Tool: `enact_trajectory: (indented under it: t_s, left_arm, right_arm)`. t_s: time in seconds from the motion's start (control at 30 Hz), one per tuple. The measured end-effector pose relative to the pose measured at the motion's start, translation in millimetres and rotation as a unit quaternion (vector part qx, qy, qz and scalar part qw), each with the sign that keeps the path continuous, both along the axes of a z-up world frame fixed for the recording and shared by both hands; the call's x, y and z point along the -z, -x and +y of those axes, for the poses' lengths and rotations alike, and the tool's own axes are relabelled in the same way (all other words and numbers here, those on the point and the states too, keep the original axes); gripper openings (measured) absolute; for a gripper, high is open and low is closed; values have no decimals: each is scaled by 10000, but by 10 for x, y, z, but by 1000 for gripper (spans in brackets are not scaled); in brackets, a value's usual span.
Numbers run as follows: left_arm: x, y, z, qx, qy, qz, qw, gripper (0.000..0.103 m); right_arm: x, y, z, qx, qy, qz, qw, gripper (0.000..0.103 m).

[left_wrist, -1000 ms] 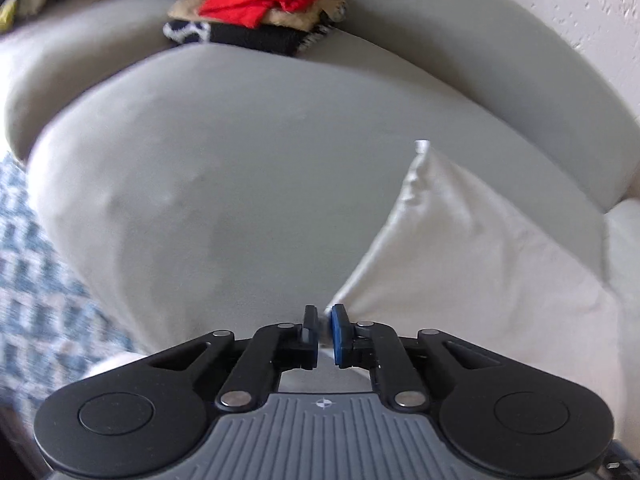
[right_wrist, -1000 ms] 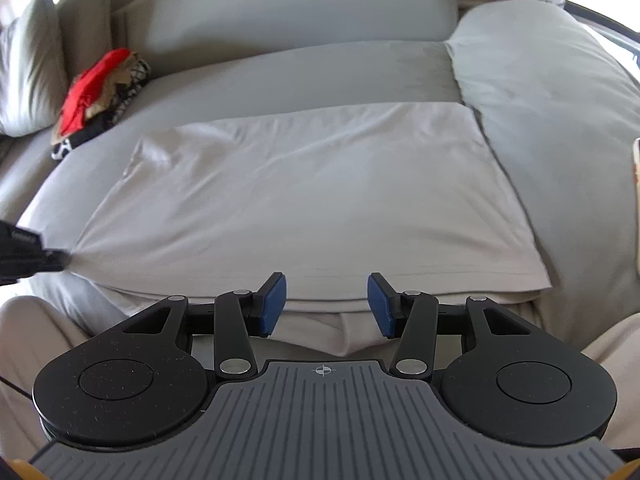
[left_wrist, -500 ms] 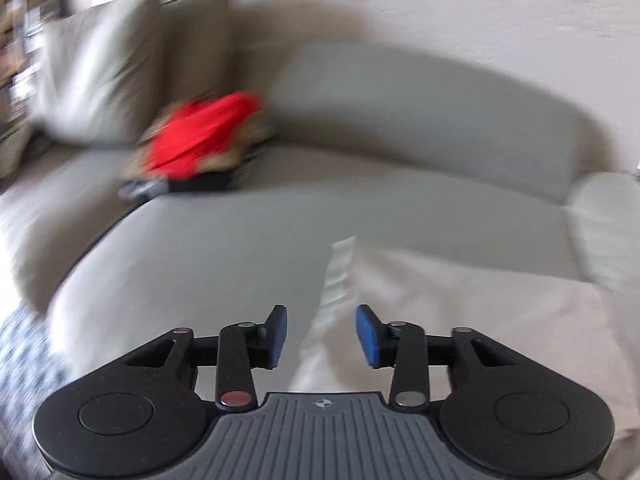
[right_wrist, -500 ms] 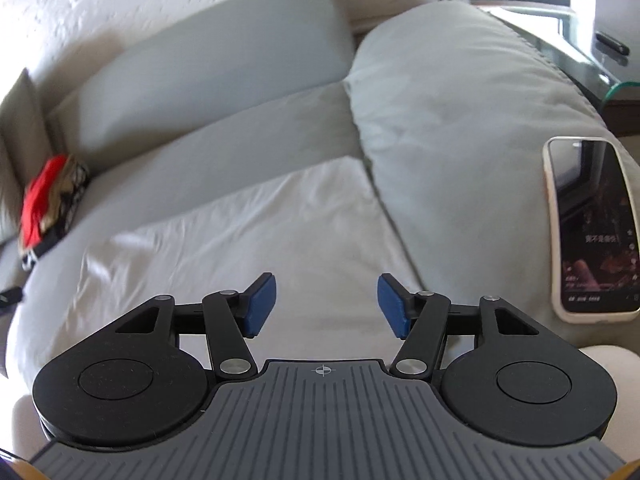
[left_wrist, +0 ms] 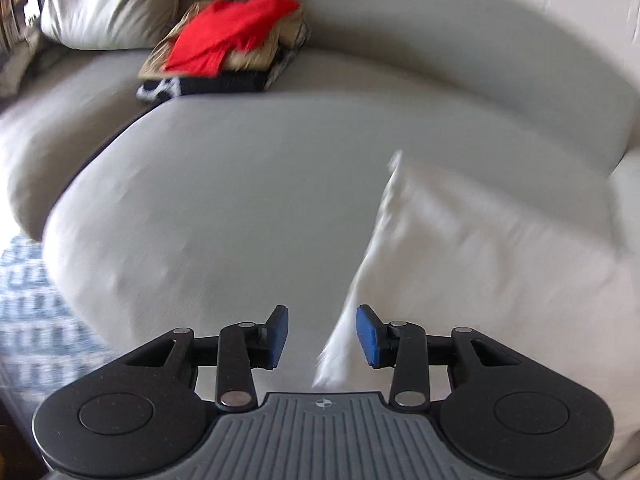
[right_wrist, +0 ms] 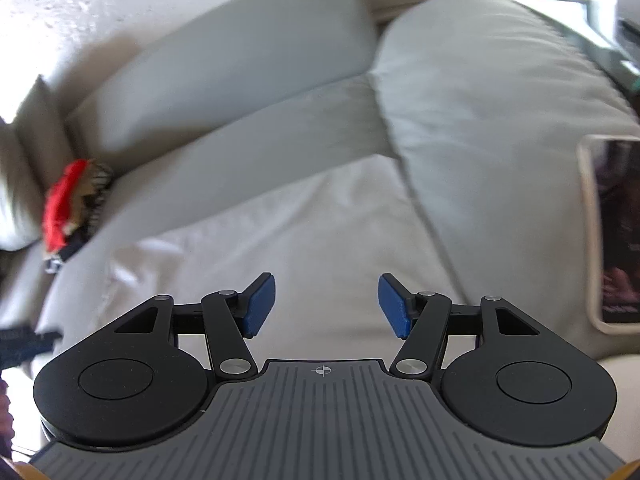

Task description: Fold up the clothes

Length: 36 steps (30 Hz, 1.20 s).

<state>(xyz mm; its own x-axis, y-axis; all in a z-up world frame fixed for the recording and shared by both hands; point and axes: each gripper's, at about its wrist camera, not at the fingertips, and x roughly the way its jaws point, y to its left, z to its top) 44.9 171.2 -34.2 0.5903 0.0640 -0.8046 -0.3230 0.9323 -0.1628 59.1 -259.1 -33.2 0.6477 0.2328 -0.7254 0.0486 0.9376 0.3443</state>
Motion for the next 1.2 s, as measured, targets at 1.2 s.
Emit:
enact_trajectory:
  t_s: [1.2]
  left_arm:
    - [1124, -1795, 790, 555, 3968, -441, 9152, 53]
  right_arm:
    - [754, -648, 1107, -1320, -1075, 933, 9810, 59]
